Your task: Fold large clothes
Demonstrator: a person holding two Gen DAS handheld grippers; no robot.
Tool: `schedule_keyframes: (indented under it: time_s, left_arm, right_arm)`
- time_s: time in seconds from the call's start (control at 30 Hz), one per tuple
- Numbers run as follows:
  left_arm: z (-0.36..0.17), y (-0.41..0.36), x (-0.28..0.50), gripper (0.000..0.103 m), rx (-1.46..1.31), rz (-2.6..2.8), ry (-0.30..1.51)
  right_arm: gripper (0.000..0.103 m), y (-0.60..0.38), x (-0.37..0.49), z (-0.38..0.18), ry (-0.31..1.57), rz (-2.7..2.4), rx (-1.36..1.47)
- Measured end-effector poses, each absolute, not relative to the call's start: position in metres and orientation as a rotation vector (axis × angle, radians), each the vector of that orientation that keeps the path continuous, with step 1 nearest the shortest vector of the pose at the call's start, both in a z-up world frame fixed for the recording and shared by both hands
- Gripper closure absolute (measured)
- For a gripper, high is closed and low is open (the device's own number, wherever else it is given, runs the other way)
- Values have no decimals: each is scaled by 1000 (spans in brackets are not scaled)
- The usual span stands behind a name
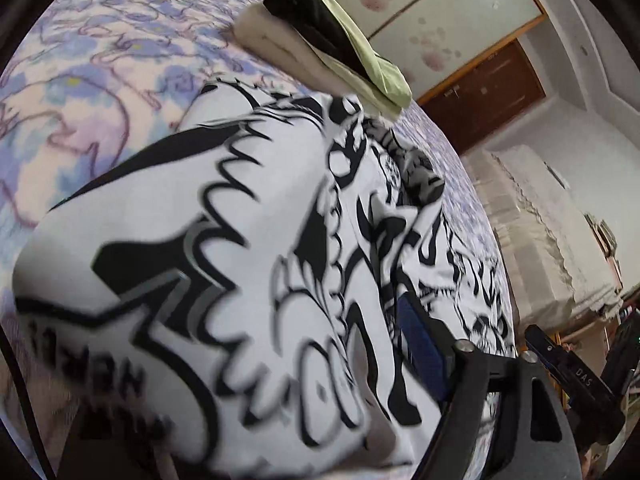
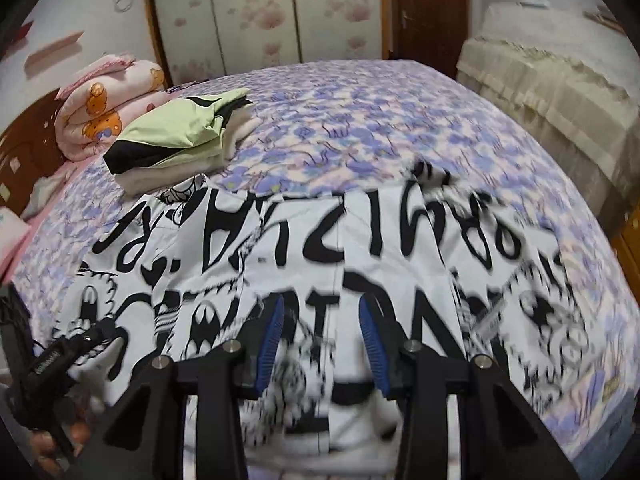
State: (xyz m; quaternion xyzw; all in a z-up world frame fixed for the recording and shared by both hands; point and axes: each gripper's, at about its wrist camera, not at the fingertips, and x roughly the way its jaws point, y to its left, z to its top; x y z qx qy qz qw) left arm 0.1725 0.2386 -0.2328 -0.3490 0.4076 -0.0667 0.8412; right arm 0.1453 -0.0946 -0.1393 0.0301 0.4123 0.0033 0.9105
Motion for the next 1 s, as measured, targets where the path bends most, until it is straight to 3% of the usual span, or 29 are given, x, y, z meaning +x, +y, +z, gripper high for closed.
schedule_keyframes:
  time_s: [0.13, 0.23, 0.33, 0.47, 0.83, 1.0]
  left_arm:
    - [-231, 242, 181, 72, -718, -92, 873]
    - [-223, 236, 183, 83, -660, -86, 879]
    - [-201, 222, 179, 89, -544, -68, 836]
    - [-166, 207, 173, 91, -467, -85, 776]
    - [-83, 117, 175, 91, -231, -205, 678]
    - [-56, 57, 186, 91, -83, -254, 666]
  right_arm:
    - [64, -81, 171, -148, 822, 47, -18]
    - [71, -72, 185, -166, 850, 62, -61]
    - [71, -65, 195, -202, 947, 78, -88]
    - [70, -52, 187, -221, 915, 71, -206]
    - [69, -69, 192, -213, 1000, 189, -91]
    - [70, -119, 185, -181, 1090, 309, 114]
